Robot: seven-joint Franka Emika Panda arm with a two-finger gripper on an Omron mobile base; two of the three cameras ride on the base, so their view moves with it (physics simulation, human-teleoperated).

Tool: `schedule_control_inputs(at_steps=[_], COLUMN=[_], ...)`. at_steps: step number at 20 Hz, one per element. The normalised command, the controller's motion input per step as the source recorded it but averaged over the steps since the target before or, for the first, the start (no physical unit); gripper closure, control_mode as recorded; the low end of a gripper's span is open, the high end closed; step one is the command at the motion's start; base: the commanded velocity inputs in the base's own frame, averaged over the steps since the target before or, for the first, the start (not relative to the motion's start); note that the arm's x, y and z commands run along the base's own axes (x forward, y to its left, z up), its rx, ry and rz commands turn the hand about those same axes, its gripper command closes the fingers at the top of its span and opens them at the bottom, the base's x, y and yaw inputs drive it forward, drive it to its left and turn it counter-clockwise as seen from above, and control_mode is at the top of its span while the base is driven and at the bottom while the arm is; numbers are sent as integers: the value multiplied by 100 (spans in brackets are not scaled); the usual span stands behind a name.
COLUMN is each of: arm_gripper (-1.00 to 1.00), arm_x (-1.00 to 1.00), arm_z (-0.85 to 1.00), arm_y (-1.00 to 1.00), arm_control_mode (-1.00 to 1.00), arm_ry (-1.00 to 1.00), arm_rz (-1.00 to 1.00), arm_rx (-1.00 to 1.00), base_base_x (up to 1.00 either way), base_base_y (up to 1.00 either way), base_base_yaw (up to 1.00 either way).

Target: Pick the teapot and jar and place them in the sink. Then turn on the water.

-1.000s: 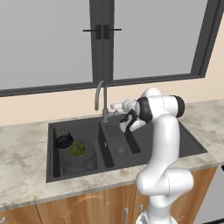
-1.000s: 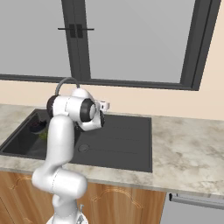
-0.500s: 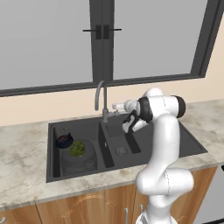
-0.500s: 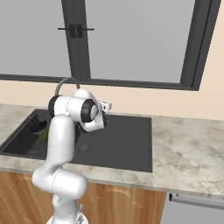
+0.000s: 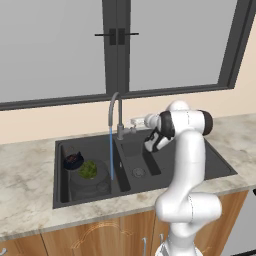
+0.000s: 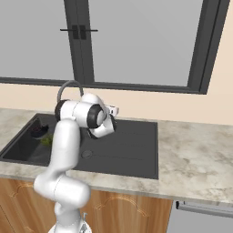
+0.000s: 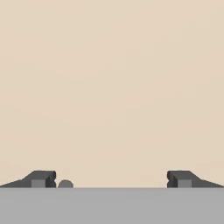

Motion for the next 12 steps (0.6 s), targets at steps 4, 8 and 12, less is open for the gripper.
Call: schedule_control_inputs(at_steps=[4, 8, 12], arm_gripper=[-100, -100, -100], arm_x=[23, 22, 18], arm_z=[0, 0, 0], arm_y=[-61, -58, -55], arm_control_mode=[-100, -100, -100], arm_ry=[-1, 0, 0], arm_rz=[7, 8, 10], arm_rx=[4, 4, 5], base_base_x=[0, 0, 0], base_base_y=[0, 0, 0], base_base_yaw=[0, 0, 0])
